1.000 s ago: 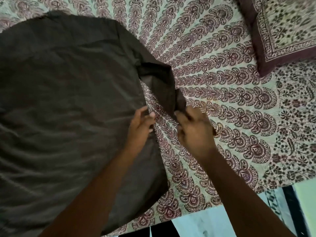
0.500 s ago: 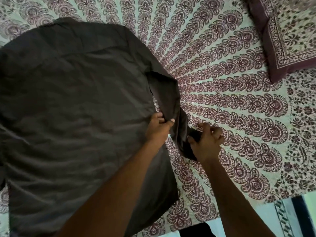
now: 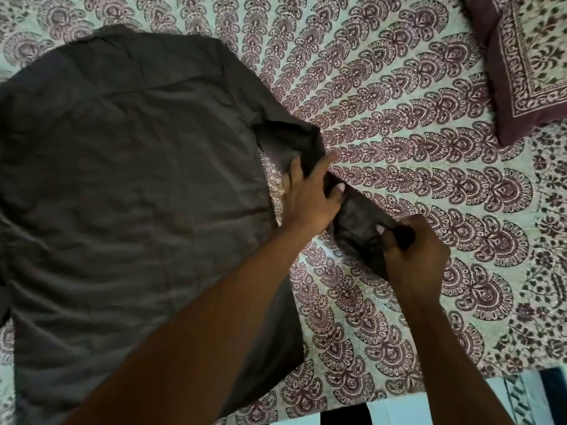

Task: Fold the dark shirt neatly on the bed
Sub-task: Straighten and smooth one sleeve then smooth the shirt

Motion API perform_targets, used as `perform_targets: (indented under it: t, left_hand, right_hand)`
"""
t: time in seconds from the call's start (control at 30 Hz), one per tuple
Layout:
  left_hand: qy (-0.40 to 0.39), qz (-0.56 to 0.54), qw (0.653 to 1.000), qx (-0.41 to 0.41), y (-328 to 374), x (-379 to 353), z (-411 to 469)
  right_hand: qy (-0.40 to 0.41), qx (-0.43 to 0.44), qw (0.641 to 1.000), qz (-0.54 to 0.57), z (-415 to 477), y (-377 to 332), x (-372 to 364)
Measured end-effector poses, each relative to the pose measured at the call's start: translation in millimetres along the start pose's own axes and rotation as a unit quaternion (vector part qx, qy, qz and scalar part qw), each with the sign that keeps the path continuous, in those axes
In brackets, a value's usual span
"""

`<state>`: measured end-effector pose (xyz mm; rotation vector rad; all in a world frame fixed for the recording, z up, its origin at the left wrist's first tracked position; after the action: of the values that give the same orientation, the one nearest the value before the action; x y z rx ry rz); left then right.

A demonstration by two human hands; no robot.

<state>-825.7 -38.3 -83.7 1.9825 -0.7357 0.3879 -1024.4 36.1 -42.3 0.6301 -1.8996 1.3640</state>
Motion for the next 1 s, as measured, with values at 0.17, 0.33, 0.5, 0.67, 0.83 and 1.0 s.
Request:
perform_targets:
  t: [0.17,0.33,0.5,0.67,0.83,1.0]
  left_hand:
    - [0.030,0.012,0.996,0.083,8,-1,42]
    - [0.231,-0.310,0.920,0.073,19,36,58]
    - [0.288,-0.454,0.841,0.059,25,36,71]
    - [0.237,-0.487,0.841,0.010,64,34,113]
    - [0.322,-0.530,0.777,0.110,49,34,137]
    - [0.319,-0.507,0.788,0.145,36,17,142]
  right_hand:
    - [0.048,0.040,0.996,0.059,25,8,37]
    - [0.091,0.066,0.990,0.083,76,14,73]
    - [0.056,0.131,0.984,0.104,131,9,107]
    - [0.057,0.192,0.976,0.091,167,4,136]
    - [0.090,0.109,0.981,0.133,225,25,151]
    - [0.077,0.087,0.989,0.091,292,41,149]
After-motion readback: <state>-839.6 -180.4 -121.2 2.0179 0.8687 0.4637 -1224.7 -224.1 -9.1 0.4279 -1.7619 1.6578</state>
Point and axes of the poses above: each hand's wrist, its own z-axis towards the middle knuckle, its own x-axis out of the back of the hand, y = z × x, the point moved 7 cm from there along z, towards the middle knuckle, and after that the axes turned 7 degrees about -y, right-handed, at the moved point
